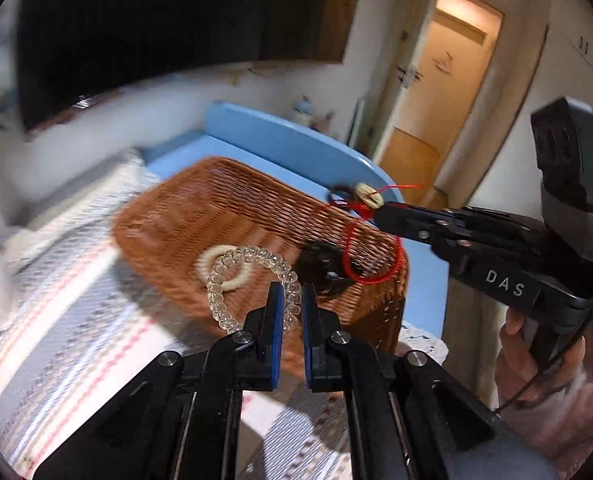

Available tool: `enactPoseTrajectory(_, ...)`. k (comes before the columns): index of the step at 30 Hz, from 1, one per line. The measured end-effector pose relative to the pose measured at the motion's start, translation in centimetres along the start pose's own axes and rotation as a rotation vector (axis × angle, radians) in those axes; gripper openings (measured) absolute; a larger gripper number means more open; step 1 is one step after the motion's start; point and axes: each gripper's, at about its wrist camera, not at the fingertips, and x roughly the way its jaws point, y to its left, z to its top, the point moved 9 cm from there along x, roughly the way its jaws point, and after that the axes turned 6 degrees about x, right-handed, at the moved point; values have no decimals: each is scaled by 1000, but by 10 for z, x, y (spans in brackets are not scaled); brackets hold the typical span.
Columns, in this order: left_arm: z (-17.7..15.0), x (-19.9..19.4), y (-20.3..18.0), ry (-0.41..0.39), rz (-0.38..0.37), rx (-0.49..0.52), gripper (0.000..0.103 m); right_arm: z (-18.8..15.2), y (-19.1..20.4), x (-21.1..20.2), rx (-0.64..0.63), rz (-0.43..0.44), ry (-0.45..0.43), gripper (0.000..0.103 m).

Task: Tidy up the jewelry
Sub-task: 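Carry both bracelets over wicker basket and open both tools, then move both open tools back to the remaining jewelry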

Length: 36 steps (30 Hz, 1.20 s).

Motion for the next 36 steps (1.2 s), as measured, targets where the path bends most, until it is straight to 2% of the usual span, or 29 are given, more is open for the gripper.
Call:
enactPoseTrajectory(5,-2,35,-23,53,-82,3,8,-15,-18,22,9,9,100,6)
enactPoseTrajectory(7,-4,40,-26,75,-78,-8,20,-24,-21,29,12,38,164,15)
enactPoseTrajectory(8,-5,41,-25,95,-57,-17,32,-28,-22,31,30,75,197,28)
enactPoseTrajectory(9,-5,40,-23,99,-46,-27,36,-30,-23,28,43,90,201,38)
enactPoseTrajectory(10,-6,37,-21,92,-43,-35,37,-30,-26,24,53,98,194,42)
enactPoseTrajectory(16,-8,-5,-5,12,-84,-119,46,-25,-26,-2,47,100,132,45)
enactPoseTrajectory(22,-18,-68,29,-88,0,-180,46,-30,-12,-7,30,98,138,46)
enactPoseTrajectory(30,-49,-151,87,-200,142,-260,46,-31,34,-18,-33,136,125,46)
enactPoseTrajectory(36,-85,-181,117,-221,199,-318,46,-33,82,-17,-97,178,129,46)
